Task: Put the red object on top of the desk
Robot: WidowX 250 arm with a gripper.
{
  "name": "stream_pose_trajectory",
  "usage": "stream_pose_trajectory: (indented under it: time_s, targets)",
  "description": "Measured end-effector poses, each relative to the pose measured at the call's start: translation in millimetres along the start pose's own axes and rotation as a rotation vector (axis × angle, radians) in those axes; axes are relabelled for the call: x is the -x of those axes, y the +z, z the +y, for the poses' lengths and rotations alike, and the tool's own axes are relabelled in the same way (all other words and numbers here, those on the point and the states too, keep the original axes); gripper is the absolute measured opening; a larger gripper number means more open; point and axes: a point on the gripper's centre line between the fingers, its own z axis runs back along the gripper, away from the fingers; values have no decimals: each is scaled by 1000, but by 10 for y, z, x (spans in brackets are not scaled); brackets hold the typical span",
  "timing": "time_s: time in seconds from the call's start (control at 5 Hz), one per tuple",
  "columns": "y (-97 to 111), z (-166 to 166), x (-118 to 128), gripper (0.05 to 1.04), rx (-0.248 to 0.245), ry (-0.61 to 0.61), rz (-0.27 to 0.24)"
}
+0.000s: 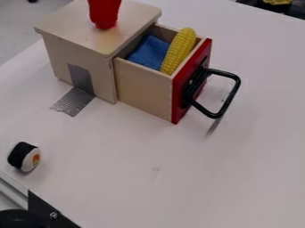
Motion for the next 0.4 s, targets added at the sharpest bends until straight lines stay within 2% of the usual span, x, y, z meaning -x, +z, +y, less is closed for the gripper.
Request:
stream_pose_trajectory:
  time_s: [0.2,0.4]
  targets:
    - [-2,-10,-6,829,0,-9,-3]
    - [122,-68,-22,1007,-12,-32,-46]
